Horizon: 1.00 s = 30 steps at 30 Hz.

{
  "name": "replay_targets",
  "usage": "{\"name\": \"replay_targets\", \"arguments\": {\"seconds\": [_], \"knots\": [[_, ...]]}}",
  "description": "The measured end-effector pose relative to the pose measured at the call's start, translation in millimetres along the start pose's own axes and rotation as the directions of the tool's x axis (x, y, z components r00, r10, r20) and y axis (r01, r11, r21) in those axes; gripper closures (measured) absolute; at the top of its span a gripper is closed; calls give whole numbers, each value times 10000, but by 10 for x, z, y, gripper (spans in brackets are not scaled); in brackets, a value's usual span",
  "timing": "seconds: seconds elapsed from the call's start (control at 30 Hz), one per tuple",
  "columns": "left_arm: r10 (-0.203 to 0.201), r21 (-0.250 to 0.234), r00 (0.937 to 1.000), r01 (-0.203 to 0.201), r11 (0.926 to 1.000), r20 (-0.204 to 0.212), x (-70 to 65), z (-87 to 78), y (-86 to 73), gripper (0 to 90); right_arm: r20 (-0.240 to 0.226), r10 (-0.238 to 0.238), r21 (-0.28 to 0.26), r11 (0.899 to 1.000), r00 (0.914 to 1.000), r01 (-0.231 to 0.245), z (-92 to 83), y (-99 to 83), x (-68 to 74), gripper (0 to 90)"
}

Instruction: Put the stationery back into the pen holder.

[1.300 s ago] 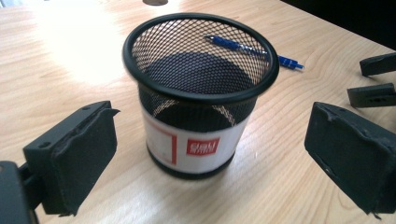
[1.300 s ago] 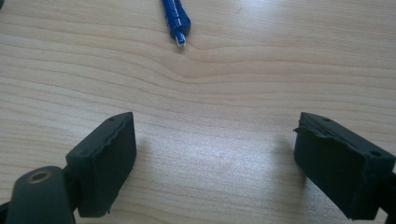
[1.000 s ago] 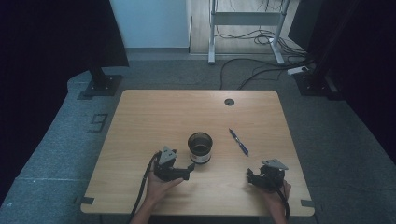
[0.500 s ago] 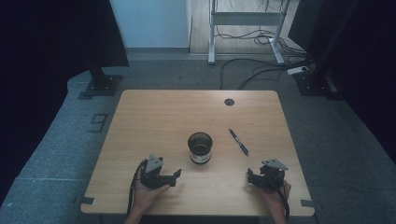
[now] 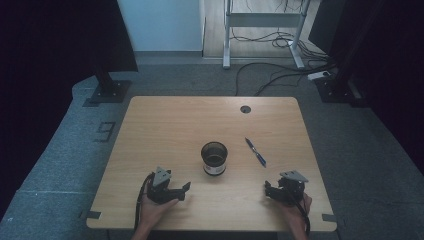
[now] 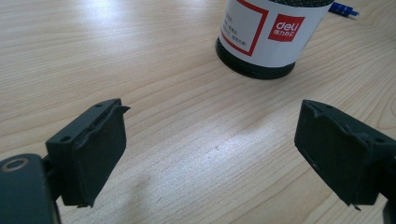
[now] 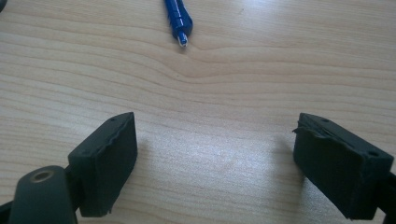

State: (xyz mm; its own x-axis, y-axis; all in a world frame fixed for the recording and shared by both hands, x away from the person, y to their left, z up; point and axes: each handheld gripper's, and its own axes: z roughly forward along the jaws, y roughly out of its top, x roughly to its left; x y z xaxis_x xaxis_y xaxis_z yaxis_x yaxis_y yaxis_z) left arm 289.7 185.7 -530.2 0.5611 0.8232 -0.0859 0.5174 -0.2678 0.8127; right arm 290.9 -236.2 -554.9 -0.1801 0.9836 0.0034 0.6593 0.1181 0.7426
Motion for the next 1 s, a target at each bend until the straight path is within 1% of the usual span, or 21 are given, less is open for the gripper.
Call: {"name": "replay_targets", "arguments": {"seconds": [0.1, 0.13, 0.3, 0.4, 0.47, 0.53, 0.6, 0.63, 0.7, 0.77, 0.83, 0.93, 1.0], "knots": [[-10, 50, 10000, 10, 10000, -32, 9, 7, -19, 94, 201, -92, -172, 9998, 9998, 96, -15, 4, 12, 127], [-5, 75, 10000, 5, 10000, -39, 12, 10, -24, 94, 214, -45, -243, 9997, 9998, 50, -27, 15, 12, 126], [-32, 129, 9999, 33, 9999, -100, 24, 11, -35, 99, 41, 194, -815, 9965, 9998, -190, -115, 113, -19, 127], [-56, 135, 9999, 58, 9999, -114, 30, 12, -35, 103, -147, 227, -894, 9957, 9996, -239, -116, 187, -23, 127], [-41, 167, 9999, 43, 9999, -116, 34, 9, -33, 104, -302, 160, -873, 9960, 9994, -186, -98, 247, -3, 133], [-66, 168, 9999, 68, 9998, -97, 41, 3, -32, 105, -458, 166, -1002, 9947, 9988, -211, -78, 313, 31, 143], [-80, 182, 9999, 82, 9998, -76, 51, -9, -30, 105, -337, 183, -1181, 9928, 9993, -222, -52, 380, 81, 158], [-91, 166, 9999, 92, 9998, -84, 58, -15, -31, 105, -221, 98, -1194, 9928, 9997, -124, -34, 417, 106, 159], [-121, 146, 9999, 123, 9998, -83, 75, -23, -34, 105, -167, 26, -1131, 9936, 9999, -45, 12, 491, 152, 164], [-166, 126, 9998, 166, 9998, -65, 89, -33, -37, 105, -253, -14, -1094, 9940, 9997, -13, 62, 562, 187, 176], [-171, 124, 9998, 172, 9998, -70, 93, -34, -40, 105, -283, -153, -1063, 9943, 9995, 122, 100, 629, 222, 190], [-176, 129, 9998, 176, 9998, -40, 81, -34, -42, 105, -472, -265, -1023, 9945, 9985, 216, 155, 729, 276, 200], [-158, 147, 9999, 158, 9998, -18, 76, -39, -40, 105, -514, -399, -1019, 9942, 9979, 345, 181, 780, 308, 209]]}}
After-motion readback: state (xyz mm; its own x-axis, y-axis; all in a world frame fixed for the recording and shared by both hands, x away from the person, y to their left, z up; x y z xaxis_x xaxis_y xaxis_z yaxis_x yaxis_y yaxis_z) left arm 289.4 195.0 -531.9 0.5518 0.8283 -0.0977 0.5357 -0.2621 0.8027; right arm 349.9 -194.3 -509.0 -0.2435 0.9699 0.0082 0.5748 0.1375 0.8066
